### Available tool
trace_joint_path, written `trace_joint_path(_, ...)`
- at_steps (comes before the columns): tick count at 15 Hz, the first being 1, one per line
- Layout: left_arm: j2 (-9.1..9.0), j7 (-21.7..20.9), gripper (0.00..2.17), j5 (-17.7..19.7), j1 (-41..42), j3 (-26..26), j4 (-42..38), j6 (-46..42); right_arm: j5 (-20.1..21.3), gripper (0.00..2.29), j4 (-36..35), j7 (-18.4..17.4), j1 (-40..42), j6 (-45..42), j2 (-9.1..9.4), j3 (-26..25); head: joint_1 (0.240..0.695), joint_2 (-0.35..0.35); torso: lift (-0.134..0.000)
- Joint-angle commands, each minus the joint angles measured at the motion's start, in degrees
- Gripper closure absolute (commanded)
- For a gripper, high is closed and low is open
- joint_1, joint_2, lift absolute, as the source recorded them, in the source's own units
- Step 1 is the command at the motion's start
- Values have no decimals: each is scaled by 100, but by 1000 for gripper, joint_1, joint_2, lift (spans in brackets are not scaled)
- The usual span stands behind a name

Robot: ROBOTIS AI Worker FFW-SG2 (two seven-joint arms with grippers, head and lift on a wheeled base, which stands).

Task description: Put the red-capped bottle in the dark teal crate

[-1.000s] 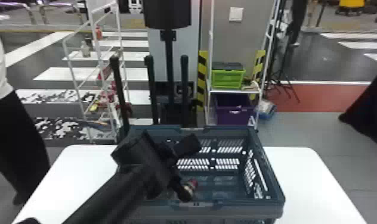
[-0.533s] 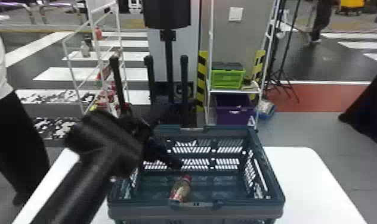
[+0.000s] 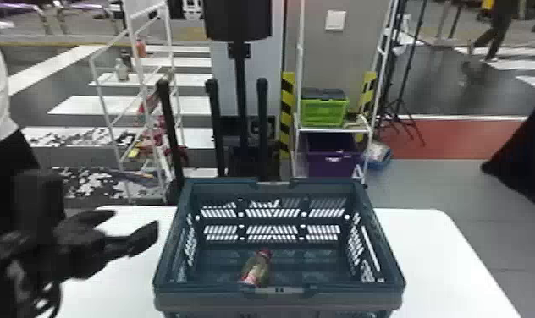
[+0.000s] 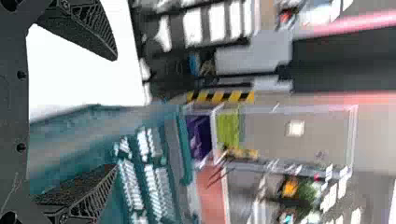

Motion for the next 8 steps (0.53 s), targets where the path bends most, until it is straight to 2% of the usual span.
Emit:
trace_joint_path(1, -173, 621, 76, 485, 1560, 460, -444, -2107, -12, 154, 14, -3, -54, 76, -8, -1, 499, 0, 0)
trace_joint_path(2, -217, 946, 76, 670, 2184, 460, -417, -3091, -12, 154, 14, 5, -63, 93, -8, -1, 499, 0, 0)
trace_joint_path(3, -332, 1157, 73, 670, 2685, 460, -338, -3953, -12, 154, 14, 5, -72, 111, -8, -1, 499, 0, 0)
trace_joint_path(6, -894, 1491, 70, 661, 3581, 319, 224, -5746, -12, 154, 14, 5, -98, 111, -8, -1, 499, 0, 0)
trace_joint_path(8, -935, 1719, 70, 591, 3854, 38, 734, -6414, -3, 154, 5, 5, -107, 111, -16, -1, 499, 0, 0)
